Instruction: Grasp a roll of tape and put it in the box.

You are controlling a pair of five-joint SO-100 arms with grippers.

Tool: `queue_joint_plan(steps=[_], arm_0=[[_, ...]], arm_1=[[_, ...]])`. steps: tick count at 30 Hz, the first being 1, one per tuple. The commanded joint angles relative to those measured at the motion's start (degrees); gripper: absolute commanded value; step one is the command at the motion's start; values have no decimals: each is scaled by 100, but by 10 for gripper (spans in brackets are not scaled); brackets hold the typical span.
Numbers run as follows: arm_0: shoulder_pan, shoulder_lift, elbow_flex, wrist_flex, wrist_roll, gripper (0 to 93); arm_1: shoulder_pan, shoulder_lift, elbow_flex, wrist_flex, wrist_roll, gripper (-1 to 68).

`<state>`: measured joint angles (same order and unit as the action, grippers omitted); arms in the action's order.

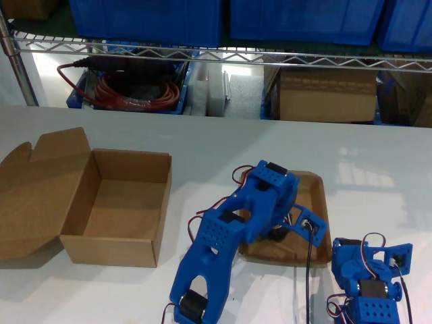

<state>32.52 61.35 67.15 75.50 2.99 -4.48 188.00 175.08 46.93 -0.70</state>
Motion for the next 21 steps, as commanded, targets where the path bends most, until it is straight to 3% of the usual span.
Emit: queue_joint_plan(steps=[1, 7, 17, 21], arm_0=[[-299, 1134, -158, -9, 149, -2], [-1600, 2663, -105, -26, 237, -2], [-4869, 4210, 1670, -105, -633, -1], [-5625, 4061, 1872, -53, -659, -1]], arm_1=[[-18, 35, 79, -26, 18, 3], [-18, 35, 79, -26, 18, 3], [-18, 35, 79, -26, 18, 3], [-18, 35, 79, -26, 18, 3]])
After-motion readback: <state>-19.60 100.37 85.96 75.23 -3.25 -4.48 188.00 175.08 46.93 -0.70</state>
